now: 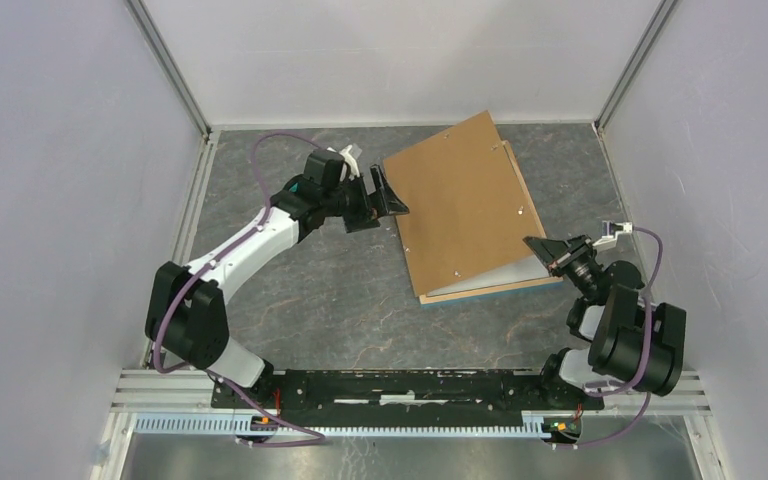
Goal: Put the photo into the frame
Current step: Turn over the photo frame item on the photo frame.
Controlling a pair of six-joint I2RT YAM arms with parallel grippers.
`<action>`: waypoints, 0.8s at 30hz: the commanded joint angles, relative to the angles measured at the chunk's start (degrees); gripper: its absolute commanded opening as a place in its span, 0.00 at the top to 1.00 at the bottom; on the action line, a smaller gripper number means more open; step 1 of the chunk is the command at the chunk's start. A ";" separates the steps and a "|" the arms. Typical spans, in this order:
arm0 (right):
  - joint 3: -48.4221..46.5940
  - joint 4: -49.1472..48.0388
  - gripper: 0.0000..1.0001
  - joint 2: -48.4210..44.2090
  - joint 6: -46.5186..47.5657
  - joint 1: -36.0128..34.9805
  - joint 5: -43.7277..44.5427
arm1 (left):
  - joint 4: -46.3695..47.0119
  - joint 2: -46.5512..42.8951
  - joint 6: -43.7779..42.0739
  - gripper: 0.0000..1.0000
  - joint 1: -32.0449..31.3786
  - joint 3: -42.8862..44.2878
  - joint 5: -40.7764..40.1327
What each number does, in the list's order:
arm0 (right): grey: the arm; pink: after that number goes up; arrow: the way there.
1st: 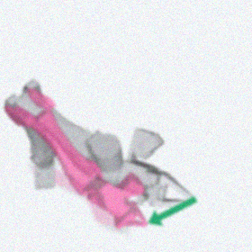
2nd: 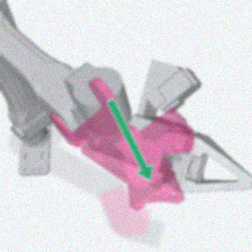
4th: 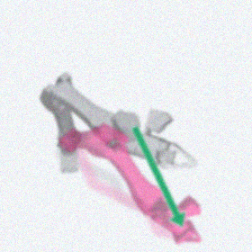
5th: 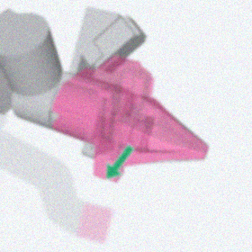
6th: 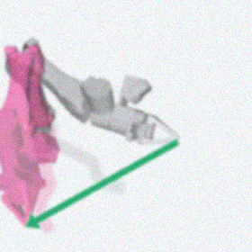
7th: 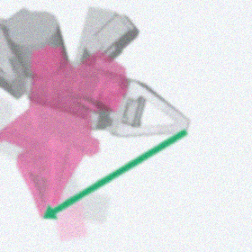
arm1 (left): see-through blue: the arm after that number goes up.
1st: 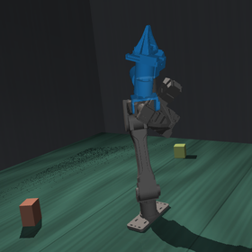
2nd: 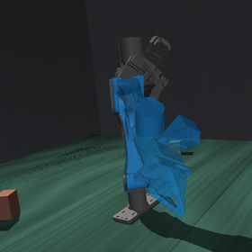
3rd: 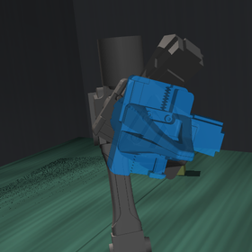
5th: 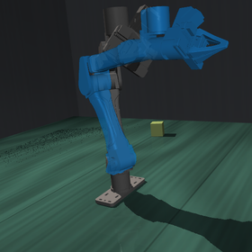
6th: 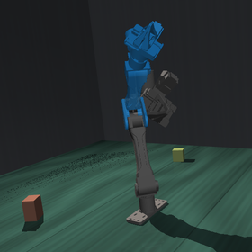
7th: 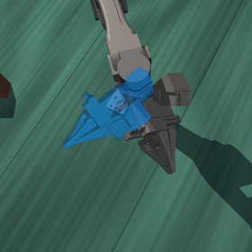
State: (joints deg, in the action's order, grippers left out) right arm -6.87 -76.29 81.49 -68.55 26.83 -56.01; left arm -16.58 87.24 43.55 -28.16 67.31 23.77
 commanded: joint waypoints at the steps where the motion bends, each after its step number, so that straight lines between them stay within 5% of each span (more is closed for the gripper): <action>1: -2.27 10.68 1.00 -5.99 9.97 1.03 -0.91 | 2.64 -1.67 4.52 0.00 -0.14 -3.36 -5.08; 5: -2.92 22.89 1.00 -10.06 17.69 1.51 -0.13 | 14.99 -1.24 16.79 0.00 -0.05 -11.70 -10.41; 13: -3.23 25.54 1.00 -9.30 19.97 4.95 -1.07 | 29.08 11.18 25.13 0.00 -0.07 -9.21 -13.24; 24: -2.52 20.41 1.00 -8.05 16.90 10.20 -2.45 | 29.85 15.85 24.03 0.00 -0.50 -7.16 -13.60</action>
State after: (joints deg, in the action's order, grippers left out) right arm -8.14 -48.53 72.99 -53.28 34.65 -59.02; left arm 9.82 102.39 66.06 -28.18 59.00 10.59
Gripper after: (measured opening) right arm 0.022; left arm 0.996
